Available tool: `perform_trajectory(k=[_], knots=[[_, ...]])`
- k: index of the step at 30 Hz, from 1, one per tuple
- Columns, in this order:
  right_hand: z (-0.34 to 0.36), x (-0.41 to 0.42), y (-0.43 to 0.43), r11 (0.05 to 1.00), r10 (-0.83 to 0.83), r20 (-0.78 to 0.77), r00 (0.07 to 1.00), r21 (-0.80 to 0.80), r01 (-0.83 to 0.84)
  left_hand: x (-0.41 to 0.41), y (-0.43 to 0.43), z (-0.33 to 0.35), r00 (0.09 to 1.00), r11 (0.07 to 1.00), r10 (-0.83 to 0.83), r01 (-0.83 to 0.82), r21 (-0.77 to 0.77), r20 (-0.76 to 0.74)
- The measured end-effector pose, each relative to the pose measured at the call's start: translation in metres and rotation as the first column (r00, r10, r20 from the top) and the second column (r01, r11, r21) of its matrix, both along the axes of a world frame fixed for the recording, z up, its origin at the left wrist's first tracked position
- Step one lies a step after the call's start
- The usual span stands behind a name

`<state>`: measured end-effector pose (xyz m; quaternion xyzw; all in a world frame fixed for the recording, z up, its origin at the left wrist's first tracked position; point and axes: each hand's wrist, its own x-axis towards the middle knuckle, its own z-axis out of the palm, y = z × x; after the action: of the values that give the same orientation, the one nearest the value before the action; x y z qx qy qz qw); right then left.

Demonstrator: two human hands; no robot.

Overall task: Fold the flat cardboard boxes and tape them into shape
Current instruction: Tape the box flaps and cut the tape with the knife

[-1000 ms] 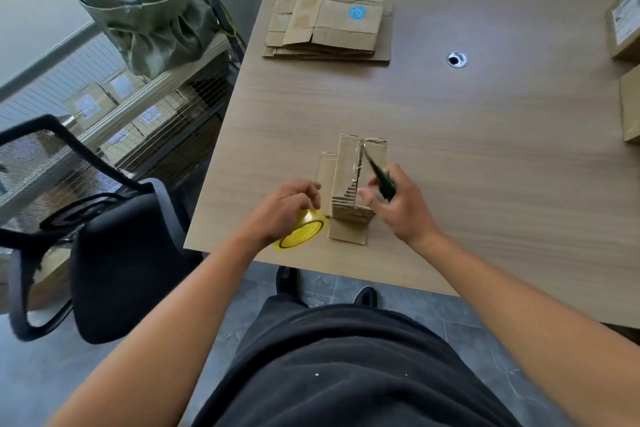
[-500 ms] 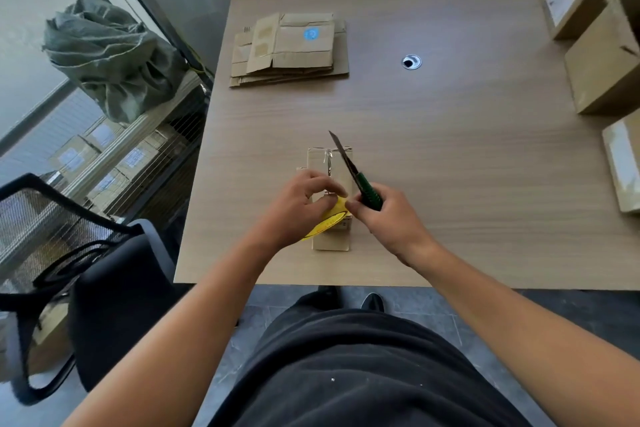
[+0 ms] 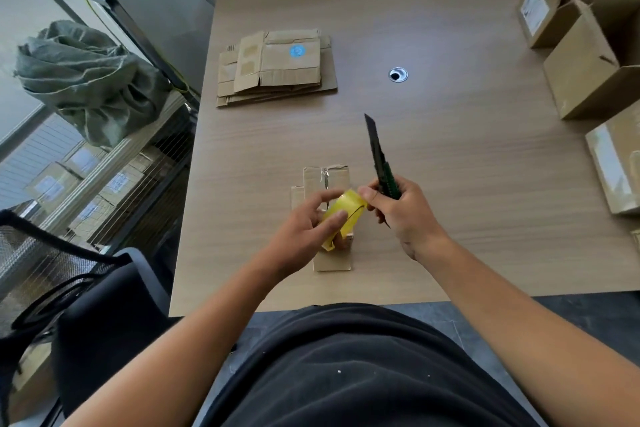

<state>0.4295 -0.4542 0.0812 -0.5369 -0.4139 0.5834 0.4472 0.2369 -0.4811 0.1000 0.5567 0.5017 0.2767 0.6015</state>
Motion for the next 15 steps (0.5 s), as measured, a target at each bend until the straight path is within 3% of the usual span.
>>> perform_trajectory(k=[2,4,6,7,10,15], knots=[[0.002,-0.005,0.005,0.999,-0.016,0.034,0.999,0.033,0.015,-0.009,0.006,0.002,0.999,1.000,0.023,-0.023,0.004,0.025],[0.006,-0.008,0.014,0.994,-0.113,0.014,0.993,-0.001,0.113,-0.028,0.021,0.006,0.968,0.992,-0.049,0.076,0.102,-0.246],[0.009,-0.002,0.028,0.958,-0.277,-0.045,0.960,-0.083,0.273,-0.052,0.040,0.008,0.843,0.969,-0.098,0.203,0.144,-0.530],[0.010,0.003,0.034,0.948,-0.306,-0.044,0.951,-0.100,0.301,-0.063,0.048,0.011,0.805,0.967,-0.114,0.224,0.121,-0.582],[0.003,0.007,0.041,0.963,-0.251,0.016,0.968,-0.095,0.251,-0.084,0.079,0.020,0.662,0.934,-0.208,0.354,0.056,-0.720],[-0.030,-0.018,0.048,0.905,-0.336,0.021,0.942,-0.269,0.329,-0.092,0.143,0.010,0.595,0.884,-0.304,0.467,0.013,-0.744]])
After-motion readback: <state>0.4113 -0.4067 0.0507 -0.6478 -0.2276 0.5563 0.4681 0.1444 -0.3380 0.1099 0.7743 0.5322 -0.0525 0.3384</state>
